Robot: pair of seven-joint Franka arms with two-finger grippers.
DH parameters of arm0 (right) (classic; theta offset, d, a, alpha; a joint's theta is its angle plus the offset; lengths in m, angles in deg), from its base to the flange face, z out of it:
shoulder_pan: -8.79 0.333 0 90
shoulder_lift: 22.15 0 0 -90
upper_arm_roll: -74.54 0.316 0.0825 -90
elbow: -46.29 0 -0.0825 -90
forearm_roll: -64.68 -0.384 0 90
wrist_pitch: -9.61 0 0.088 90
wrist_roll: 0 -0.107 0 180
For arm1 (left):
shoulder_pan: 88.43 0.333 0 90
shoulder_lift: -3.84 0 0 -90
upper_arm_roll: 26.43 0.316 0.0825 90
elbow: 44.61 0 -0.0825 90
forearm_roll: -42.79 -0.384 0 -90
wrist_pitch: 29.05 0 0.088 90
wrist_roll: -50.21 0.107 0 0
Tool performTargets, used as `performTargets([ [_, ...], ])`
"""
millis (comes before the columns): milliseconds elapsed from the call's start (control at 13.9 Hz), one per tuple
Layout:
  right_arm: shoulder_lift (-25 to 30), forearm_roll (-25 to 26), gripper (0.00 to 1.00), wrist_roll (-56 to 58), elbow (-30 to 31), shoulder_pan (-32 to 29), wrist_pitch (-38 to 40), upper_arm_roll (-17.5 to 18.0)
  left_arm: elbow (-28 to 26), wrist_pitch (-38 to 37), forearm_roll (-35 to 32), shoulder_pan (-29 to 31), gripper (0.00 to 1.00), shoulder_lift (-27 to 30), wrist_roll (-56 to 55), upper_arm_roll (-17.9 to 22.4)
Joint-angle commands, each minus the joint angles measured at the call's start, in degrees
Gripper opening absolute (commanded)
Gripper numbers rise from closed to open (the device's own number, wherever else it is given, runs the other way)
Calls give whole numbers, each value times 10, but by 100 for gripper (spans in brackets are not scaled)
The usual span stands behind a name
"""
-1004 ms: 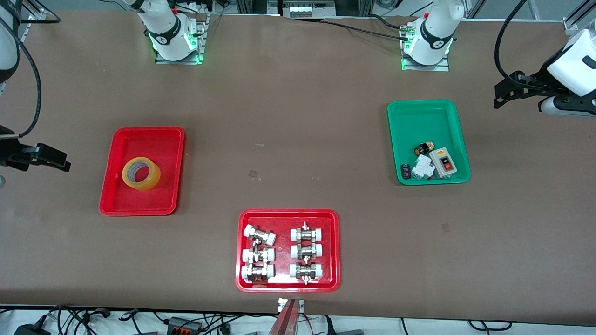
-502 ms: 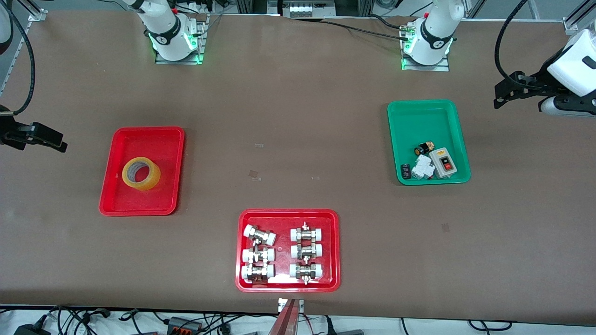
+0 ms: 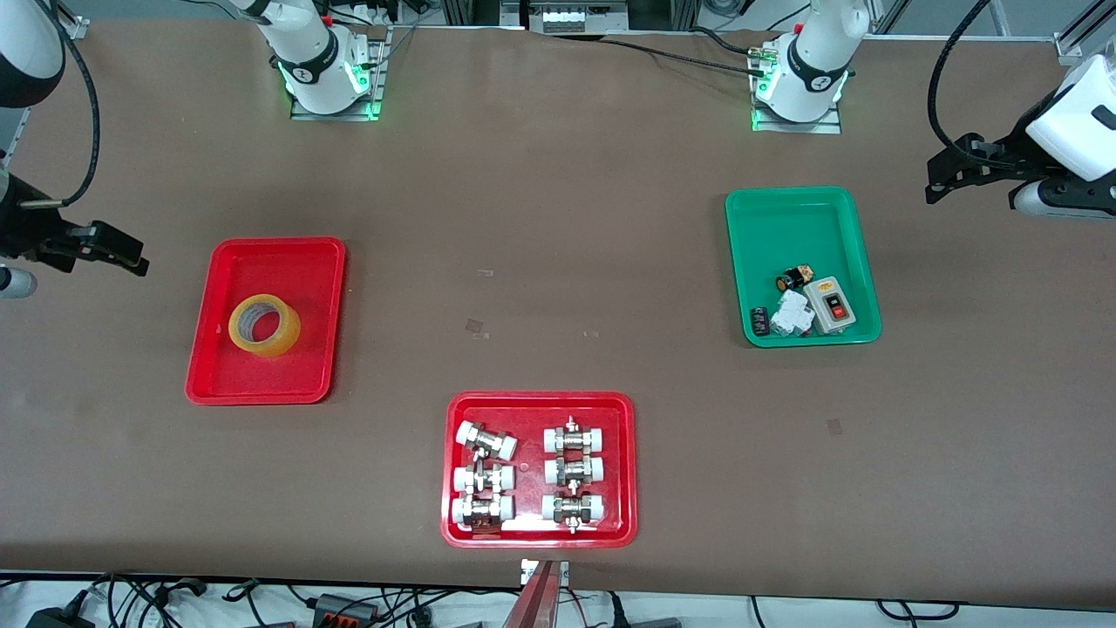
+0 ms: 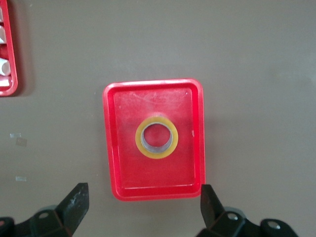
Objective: Left arm passes tape to right arm into tray
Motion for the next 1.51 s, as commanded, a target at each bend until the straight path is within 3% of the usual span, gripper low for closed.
performTargets([
  [0, 28, -1, 100, 16, 27, -2, 6, 3, 18, -13, -3, 3, 100, -8, 0, -3],
  [1435, 32, -10, 100, 10, 25, -2, 0, -2, 18, -13, -3, 4, 100, -8, 2, -3],
])
